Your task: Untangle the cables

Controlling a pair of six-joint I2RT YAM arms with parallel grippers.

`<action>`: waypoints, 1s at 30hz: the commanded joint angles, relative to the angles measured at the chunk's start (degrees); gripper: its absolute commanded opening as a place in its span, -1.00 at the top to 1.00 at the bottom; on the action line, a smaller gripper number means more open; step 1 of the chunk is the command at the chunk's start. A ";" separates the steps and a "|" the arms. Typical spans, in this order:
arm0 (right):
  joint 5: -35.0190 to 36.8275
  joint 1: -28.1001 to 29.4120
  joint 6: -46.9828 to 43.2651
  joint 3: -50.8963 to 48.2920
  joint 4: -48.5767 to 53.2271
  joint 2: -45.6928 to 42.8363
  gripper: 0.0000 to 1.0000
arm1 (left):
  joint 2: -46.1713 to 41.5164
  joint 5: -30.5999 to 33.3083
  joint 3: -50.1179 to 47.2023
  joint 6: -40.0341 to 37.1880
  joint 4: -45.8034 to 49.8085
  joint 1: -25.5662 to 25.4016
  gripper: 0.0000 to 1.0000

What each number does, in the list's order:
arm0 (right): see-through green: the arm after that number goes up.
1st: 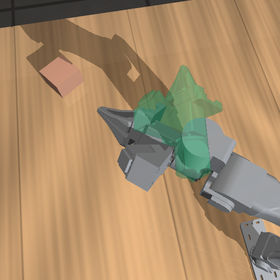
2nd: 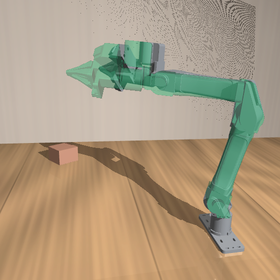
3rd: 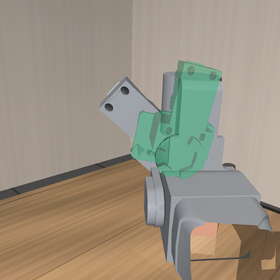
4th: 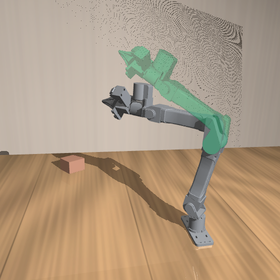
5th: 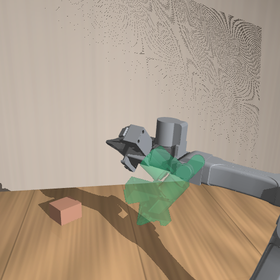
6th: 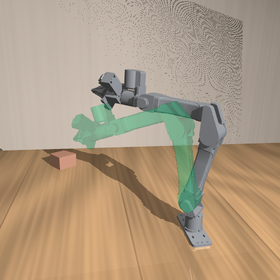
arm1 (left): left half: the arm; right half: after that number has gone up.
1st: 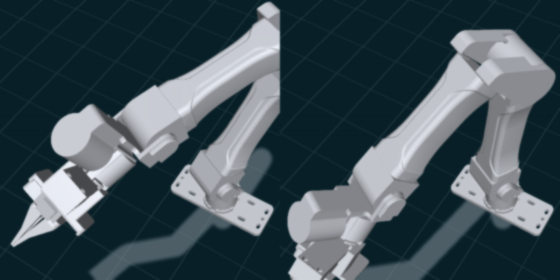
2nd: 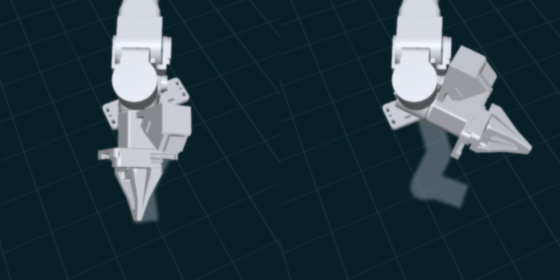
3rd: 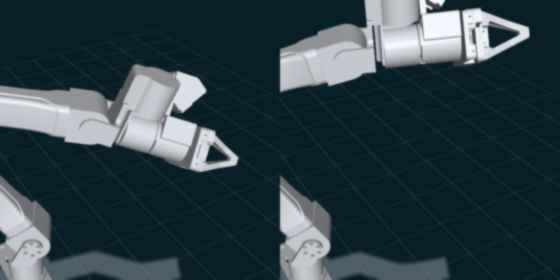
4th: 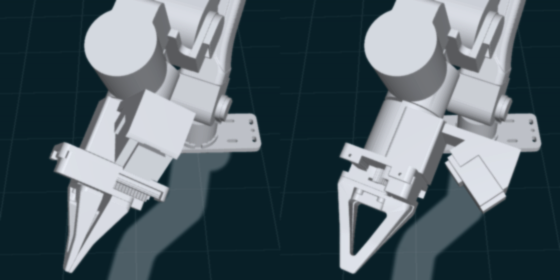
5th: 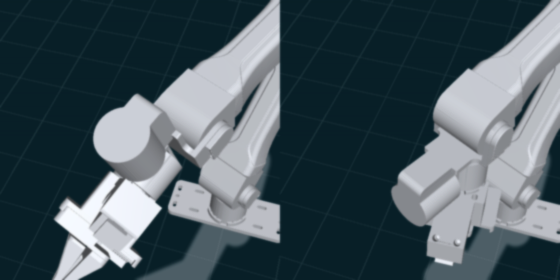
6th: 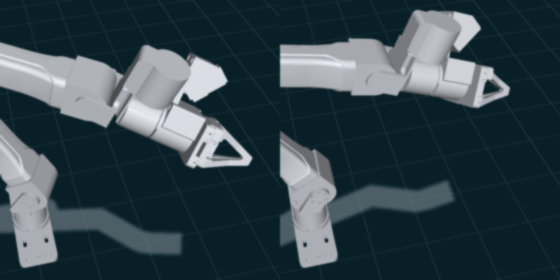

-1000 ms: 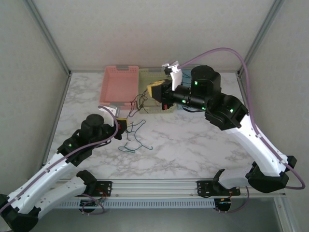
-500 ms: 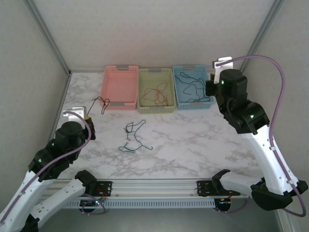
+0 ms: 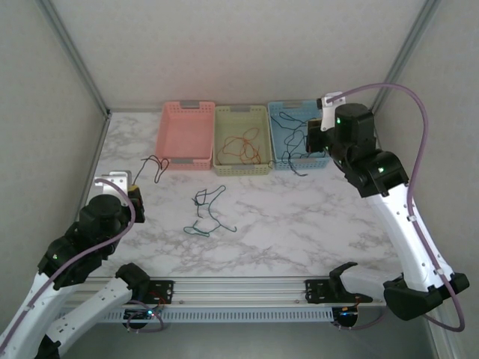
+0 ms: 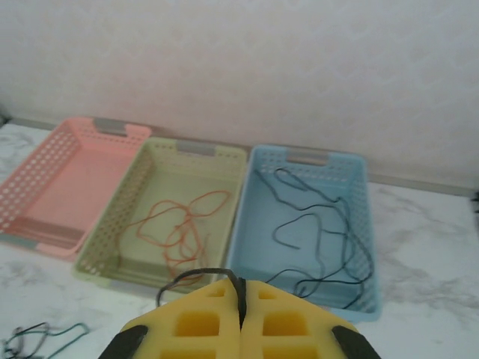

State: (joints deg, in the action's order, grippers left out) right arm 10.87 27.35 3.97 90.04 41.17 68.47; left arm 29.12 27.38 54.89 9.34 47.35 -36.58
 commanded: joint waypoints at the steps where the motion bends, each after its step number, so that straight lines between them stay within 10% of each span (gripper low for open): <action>1: -5.69 -0.23 2.70 1.97 -0.03 1.21 1.00 | -1.16 -3.34 -0.71 -0.38 -1.50 0.54 1.00; 13: -1.56 -0.26 1.69 5.06 -1.07 8.64 1.00 | -2.39 -6.38 -2.20 -0.04 -2.96 0.54 1.00; 30: 7.06 -10.52 4.17 27.91 1.43 40.89 1.00 | -3.00 -9.42 -2.51 1.62 -3.28 0.54 1.00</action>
State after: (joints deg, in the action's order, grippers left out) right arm 17.37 18.79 6.15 113.58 40.82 105.36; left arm 26.96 19.51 53.12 9.89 45.01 -36.53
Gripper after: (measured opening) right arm 0.048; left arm 0.049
